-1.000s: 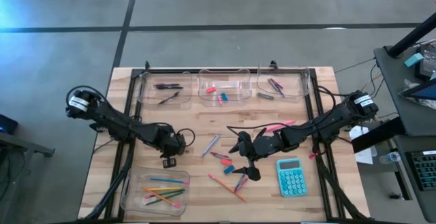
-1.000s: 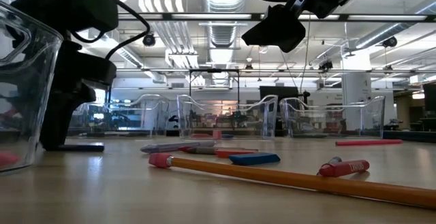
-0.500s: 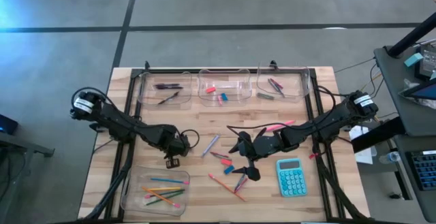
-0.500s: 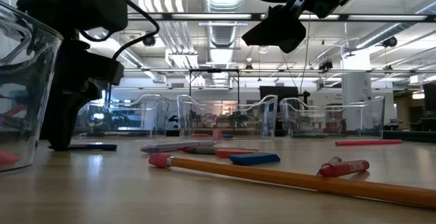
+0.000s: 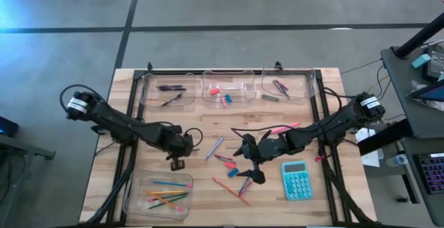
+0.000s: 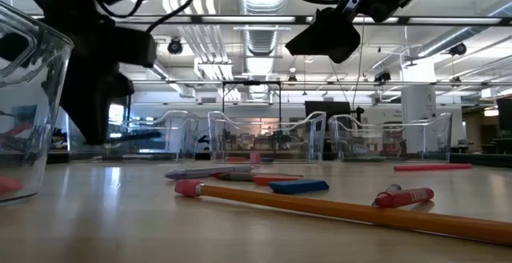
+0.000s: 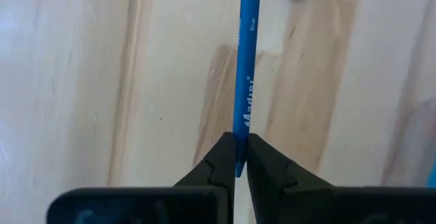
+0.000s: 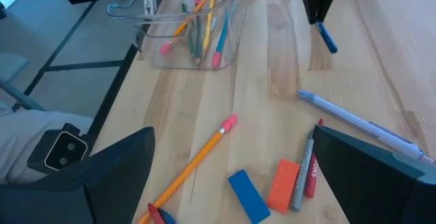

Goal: Sort crayons/erasers/pens/pencils in bins
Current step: Put the blue crayon into the top right transparent bin

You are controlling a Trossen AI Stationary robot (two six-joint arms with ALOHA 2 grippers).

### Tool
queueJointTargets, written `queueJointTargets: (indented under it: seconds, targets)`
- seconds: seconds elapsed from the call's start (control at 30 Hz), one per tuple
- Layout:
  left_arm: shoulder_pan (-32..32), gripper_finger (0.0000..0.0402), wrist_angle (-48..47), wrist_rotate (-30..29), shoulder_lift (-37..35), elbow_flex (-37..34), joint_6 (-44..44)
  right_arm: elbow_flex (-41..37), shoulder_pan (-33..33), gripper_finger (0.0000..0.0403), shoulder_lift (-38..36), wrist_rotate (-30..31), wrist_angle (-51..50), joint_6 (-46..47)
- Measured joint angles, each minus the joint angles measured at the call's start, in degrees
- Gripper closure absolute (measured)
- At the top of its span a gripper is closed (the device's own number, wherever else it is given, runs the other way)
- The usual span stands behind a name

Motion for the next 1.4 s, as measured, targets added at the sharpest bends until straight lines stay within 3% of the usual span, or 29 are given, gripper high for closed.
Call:
queueJointTargets:
  seconds: [0.33, 0.57, 0.87, 1.4]
  targets:
    - [0.0, 0.0395, 0.9, -3.4, -4.8, 1.7, 0.6, 0.0, 0.0, 0.0019, -1.9, 0.1, -1.5, 0.0]
    - [0.0, 0.0396, 11.8, -4.5, -7.9, 0.6, 4.0, -0.8, 0.0, 0.0019, -1.2, 0.5, 4.4, 1.7]
    - [0.0, 0.0396, 27.4, -4.5, -7.5, 0.0, 8.9, -2.8, 0.8, 0.0019, -0.3, 3.1, 17.4, -4.8]
    - [0.0, 0.0396, 38.8, -6.6, -7.0, -0.1, 13.9, -5.8, 0.7, 0.0019, -0.2, 5.1, 15.7, -1.6]
